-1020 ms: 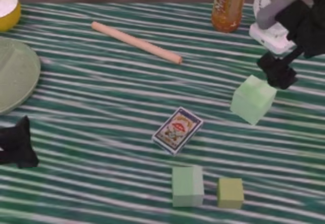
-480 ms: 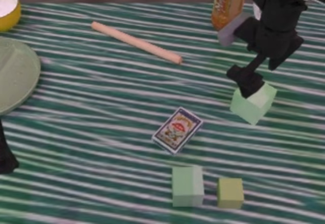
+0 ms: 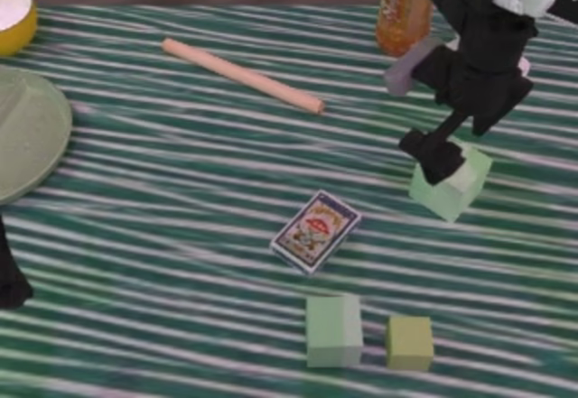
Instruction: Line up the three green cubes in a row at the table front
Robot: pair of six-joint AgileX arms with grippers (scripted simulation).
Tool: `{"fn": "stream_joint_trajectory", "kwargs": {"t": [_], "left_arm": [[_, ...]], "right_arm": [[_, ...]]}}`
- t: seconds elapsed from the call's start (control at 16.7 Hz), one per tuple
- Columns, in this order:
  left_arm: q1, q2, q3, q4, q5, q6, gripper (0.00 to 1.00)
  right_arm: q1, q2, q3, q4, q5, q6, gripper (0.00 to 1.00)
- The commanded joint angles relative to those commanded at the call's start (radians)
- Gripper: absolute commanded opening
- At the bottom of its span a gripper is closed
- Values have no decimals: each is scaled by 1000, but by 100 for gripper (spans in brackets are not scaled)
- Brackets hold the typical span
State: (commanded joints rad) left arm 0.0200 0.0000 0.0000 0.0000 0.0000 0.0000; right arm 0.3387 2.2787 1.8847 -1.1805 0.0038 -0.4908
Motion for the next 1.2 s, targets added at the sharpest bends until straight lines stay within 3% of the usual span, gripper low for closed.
{"fn": "stream_joint_trajectory", "kwargs": {"t": [0.3, 0.6, 1.2], "left_arm": [[0, 0, 0, 0, 0, 0, 100], [0, 0, 0, 0, 0, 0, 100], [0, 0, 0, 0, 0, 0, 100]], "right_arm": [[2, 58, -134, 202, 1, 3, 100], [3, 69, -154, 227, 1, 3, 100], [3, 69, -154, 227, 1, 3, 25]]}}
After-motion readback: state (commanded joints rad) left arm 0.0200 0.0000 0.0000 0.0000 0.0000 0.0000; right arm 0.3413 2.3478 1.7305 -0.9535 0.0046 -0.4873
